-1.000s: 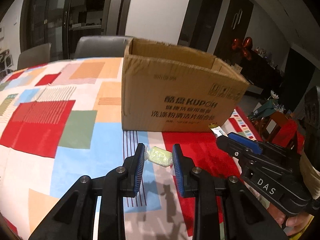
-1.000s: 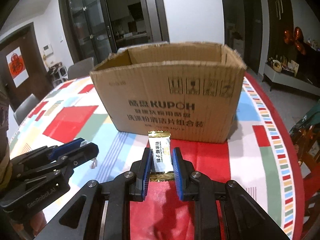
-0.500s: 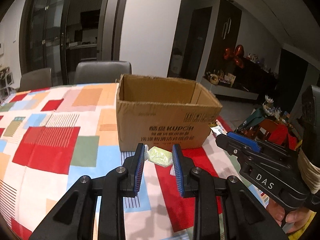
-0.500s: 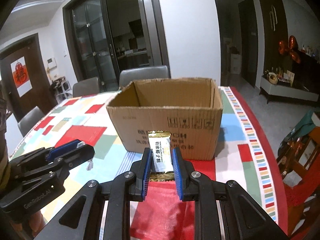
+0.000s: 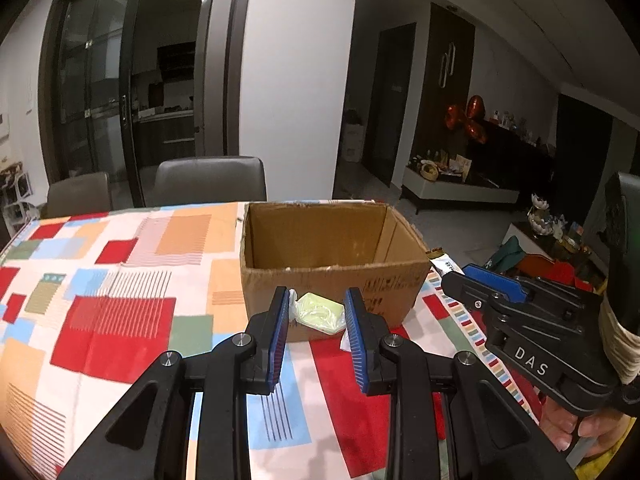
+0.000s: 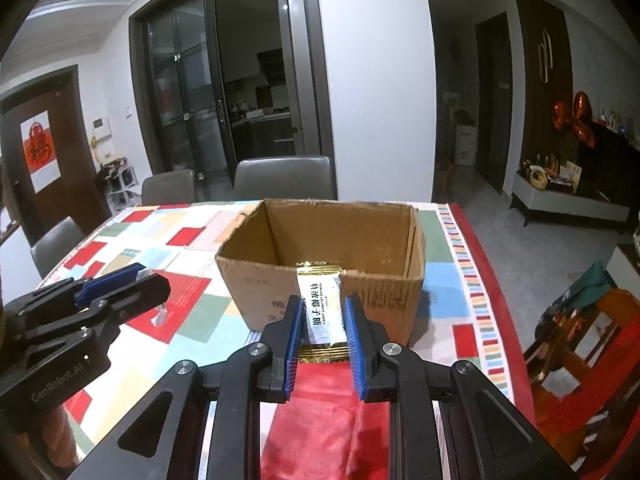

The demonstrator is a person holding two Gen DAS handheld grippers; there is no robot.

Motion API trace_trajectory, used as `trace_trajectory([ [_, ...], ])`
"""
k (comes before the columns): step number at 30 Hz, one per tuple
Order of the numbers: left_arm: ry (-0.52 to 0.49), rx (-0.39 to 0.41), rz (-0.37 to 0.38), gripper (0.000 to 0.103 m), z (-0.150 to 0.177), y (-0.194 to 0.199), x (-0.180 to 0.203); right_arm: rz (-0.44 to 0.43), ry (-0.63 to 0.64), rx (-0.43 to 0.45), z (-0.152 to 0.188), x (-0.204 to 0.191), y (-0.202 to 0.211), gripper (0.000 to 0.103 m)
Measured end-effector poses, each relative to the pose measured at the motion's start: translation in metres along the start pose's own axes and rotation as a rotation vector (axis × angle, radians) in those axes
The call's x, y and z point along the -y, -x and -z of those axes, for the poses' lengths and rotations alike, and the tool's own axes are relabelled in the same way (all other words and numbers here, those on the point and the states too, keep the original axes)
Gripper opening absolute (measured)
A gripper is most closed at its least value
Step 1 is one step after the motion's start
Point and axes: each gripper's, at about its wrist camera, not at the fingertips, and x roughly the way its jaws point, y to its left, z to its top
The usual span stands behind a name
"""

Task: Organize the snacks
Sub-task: 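Carry both snacks over the box and open both tools to drop them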

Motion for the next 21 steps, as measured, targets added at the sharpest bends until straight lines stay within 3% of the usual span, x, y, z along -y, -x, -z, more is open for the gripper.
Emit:
trace_trajectory([
  [11, -0.029, -0.054, 0.023, 0.028, -0.047, -0.026, -0.002, -0.011, 0.005, -0.054, -0.051, 0.008, -0.016, 0.023],
  [21, -0.084, -0.126, 0.017, 0.028, -0.08, -0.064, 0.0, -0.014, -0.017, -0.166, -0.077, 0.025, -0.055, 0.023],
])
